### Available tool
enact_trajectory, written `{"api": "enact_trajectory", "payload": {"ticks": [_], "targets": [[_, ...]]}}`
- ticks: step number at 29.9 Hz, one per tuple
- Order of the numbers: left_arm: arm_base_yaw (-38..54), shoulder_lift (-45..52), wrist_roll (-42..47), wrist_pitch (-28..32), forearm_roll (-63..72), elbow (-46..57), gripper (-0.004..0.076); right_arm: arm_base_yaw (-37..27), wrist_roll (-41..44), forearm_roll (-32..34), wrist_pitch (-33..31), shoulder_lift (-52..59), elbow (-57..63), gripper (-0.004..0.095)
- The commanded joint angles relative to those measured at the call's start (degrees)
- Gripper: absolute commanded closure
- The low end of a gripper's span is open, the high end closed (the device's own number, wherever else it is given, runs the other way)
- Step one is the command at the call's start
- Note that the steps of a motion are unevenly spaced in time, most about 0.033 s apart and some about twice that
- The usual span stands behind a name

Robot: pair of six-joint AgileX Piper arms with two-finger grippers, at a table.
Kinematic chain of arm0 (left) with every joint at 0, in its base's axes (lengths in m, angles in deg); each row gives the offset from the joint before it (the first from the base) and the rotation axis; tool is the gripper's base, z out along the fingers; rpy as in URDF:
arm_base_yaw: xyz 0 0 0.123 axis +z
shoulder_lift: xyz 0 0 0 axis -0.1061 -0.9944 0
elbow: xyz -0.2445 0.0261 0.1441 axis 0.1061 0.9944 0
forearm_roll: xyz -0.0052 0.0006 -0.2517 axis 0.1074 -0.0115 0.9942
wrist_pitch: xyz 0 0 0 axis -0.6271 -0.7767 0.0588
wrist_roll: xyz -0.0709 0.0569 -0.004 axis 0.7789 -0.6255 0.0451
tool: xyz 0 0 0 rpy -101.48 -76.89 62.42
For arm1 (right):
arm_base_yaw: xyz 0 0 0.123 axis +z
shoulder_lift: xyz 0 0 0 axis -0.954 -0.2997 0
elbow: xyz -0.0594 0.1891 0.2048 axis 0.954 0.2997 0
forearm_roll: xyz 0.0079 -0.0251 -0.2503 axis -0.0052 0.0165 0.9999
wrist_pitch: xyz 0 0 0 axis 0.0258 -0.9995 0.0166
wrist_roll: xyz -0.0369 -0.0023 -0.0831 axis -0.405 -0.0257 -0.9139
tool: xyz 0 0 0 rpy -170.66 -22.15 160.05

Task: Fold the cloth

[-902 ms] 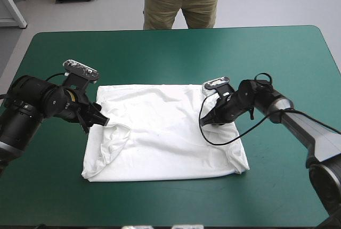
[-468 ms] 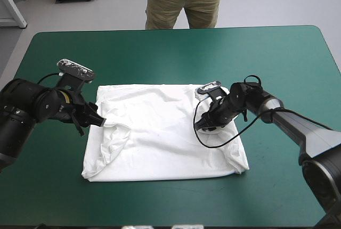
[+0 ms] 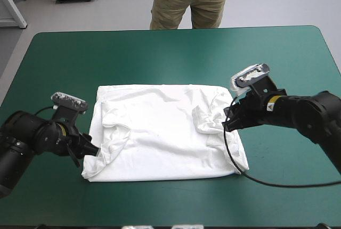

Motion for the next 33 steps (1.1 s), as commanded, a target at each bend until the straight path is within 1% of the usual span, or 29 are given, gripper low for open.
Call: {"api": "enact_trajectory", "payload": {"ticks": [1,4,6,10,13,16,18,23,28,31,33], "targets": [[-0.03,2.03,5.15,1.79,-0.64,6.92,0.0283,-0.12,1.1,0.12,-1.69,6.36,-1.52,0.0416],[0.07,2.1,9.18,6.43,-0.86,12.42,0.0283,-0.12,2.03,0.12,-4.68,8.76,-1.52,0.0418],[0.07,2.1,10.97,8.33,-0.62,14.94,0.0283,-0.12,2.58,0.12,-5.95,9.65,-1.52,0.0418],[0.07,1.87,13.54,10.8,-0.62,17.1,0.0283,-0.12,2.7,0.12,-6.47,10.05,-1.52,0.0417],[0.59,0.79,14.71,11.23,-0.62,18.17,0.0283,-0.12,2.46,0.12,-6.36,10.05,-1.52,0.0418],[2.47,-1.11,14.71,12.13,-0.49,19.68,0.0283,-0.12,2.46,0.0,-6.36,10.05,-1.52,0.042],[4.26,-2.83,14.58,13.93,0.44,20.62,0.0283,-0.12,2.46,-0.26,-6.36,10.05,-1.52,0.042],[6.58,-8.56,8.39,19.06,7.91,20.91,0.0283,-0.12,2.2,-0.51,-6.25,10.05,-1.52,0.042],[6.58,-13.99,5.97,18.43,10.14,20.91,0.0283,-0.12,2.2,-0.51,-6.86,10.05,-1.52,0.0422],[6.58,-14.73,5.88,17.76,9.88,20.91,0.0283,-0.12,2.43,-0.66,-7.23,10.05,-1.52,0.0422],[6.58,-14.6,5.88,17.37,9.88,20.91,0.03,-0.12,2.43,-0.66,-7.67,10.05,-1.52,0.0422]]}}
